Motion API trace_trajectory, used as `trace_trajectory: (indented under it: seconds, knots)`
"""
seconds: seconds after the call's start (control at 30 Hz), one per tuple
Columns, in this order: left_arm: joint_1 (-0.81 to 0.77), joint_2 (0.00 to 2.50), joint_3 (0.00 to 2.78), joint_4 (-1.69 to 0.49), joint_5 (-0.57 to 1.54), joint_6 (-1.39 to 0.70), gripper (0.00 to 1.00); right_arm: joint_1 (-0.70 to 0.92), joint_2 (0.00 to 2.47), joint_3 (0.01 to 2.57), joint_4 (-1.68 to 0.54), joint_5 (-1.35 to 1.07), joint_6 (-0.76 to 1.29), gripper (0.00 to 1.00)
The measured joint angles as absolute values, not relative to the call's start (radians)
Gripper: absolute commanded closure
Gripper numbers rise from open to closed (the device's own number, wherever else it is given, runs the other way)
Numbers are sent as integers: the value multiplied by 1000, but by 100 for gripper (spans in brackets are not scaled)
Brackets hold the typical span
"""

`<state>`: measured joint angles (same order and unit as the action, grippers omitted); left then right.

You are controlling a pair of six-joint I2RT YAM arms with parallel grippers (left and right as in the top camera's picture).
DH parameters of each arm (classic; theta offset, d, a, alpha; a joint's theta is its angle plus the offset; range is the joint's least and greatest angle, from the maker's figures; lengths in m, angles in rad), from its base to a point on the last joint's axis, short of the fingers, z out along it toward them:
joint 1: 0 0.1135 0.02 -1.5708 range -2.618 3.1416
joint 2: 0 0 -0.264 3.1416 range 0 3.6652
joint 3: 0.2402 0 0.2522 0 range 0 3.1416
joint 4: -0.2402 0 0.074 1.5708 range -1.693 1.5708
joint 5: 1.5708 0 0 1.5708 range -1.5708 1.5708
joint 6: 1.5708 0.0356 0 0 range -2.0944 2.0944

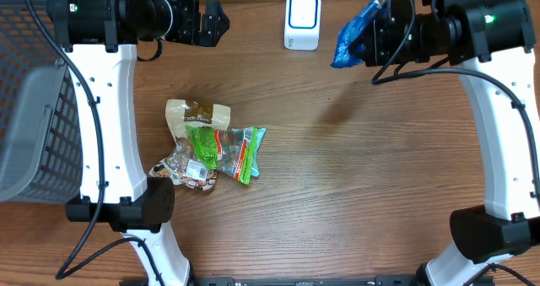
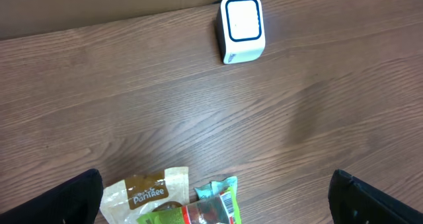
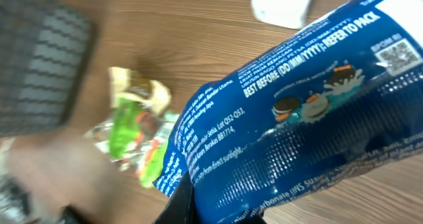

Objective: Scan the item barcode
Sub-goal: 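Turn the blue packet's barcode toward the scanner face with the right gripper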

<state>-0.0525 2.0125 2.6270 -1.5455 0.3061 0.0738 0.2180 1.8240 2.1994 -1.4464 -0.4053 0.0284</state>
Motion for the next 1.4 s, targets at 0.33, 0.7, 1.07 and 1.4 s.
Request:
trace_trajectory:
  seconds: [0.33, 0.7, 1.07, 1.4]
  knots:
    - [-52, 2012, 2627, -1546, 306, 74, 0, 434, 1829, 2157, -1541, -50, 56, 96]
    - [-52, 2012, 2627, -1546, 306, 74, 0, 505, 1843, 2152, -1641, 17, 101, 96]
    - [-52, 2012, 2627, -1546, 306, 74, 0, 514, 1855, 2145, -1700, 101, 73, 96]
    - [-52, 2012, 2627, -1546, 306, 74, 0, 700, 1934, 2119, -1693, 114, 7, 96]
